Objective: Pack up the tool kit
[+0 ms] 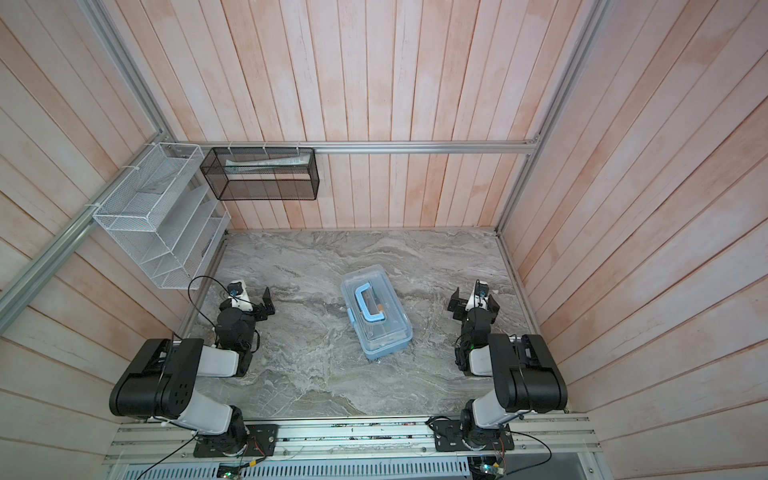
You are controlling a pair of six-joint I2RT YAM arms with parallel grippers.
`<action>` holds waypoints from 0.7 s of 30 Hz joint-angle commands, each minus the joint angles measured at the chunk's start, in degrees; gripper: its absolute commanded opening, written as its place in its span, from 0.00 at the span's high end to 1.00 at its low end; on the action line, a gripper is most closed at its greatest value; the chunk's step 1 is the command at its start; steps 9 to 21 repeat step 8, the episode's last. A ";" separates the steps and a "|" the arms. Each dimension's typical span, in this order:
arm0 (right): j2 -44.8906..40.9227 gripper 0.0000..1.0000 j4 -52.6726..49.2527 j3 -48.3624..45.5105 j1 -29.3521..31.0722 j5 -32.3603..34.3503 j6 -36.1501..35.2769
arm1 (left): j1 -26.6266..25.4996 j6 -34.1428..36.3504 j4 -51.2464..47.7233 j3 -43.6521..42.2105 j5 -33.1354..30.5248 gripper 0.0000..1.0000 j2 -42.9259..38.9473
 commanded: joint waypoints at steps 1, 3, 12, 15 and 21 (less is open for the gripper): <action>-0.56 0.02 0.03 0.43 -0.29 0.22 0.42 | 0.09 -0.61 0.36 0.96 0.95 0.00 0.00; -0.54 0.02 0.03 0.47 -0.25 0.18 0.42 | 0.08 -0.61 0.21 1.04 0.95 0.00 0.07; -0.52 0.02 0.03 0.43 -0.28 0.22 0.42 | 0.14 -0.61 0.19 1.06 1.04 0.00 0.07; -0.52 0.02 0.03 0.43 -0.28 0.22 0.42 | 0.14 -0.61 0.19 1.06 1.04 0.00 0.07; -0.52 0.02 0.03 0.43 -0.28 0.22 0.42 | 0.14 -0.61 0.19 1.06 1.04 0.00 0.07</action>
